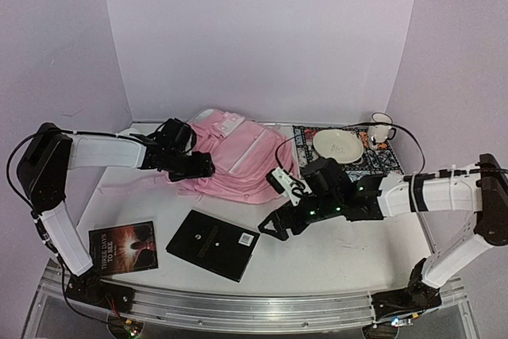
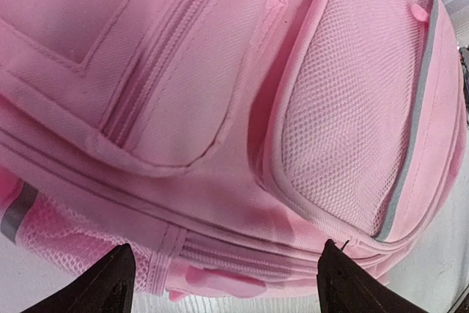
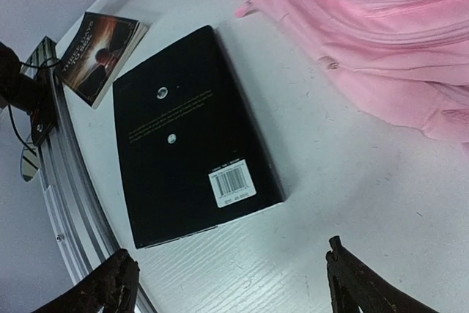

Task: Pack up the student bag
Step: Move the student bag to the center of the board, then move the book to the center of the board.

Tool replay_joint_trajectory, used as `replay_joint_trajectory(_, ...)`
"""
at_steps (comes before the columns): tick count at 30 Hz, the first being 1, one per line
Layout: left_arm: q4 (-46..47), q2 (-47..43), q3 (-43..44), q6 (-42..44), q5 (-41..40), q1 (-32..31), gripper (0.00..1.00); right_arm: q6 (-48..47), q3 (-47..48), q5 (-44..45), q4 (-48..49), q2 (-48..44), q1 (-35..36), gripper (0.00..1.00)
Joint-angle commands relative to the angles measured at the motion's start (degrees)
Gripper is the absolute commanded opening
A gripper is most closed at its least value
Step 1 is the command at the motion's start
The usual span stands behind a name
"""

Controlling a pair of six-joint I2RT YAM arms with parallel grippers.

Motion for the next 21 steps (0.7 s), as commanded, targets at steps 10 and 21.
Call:
replay_joint_trajectory(10,-6.1,-27.7,-23.2,-15.0,5.9,0.1,0.9,-7.1,16.5,-1.2,-5.6,21.5,2.5,0.92)
replay_joint_trajectory(21,-8.8,-31.7,-33.3,-22.4,8.2,-5.9,0.88,-8.4,25.0,-0.5,-9.2,31.0,2.9,0.87)
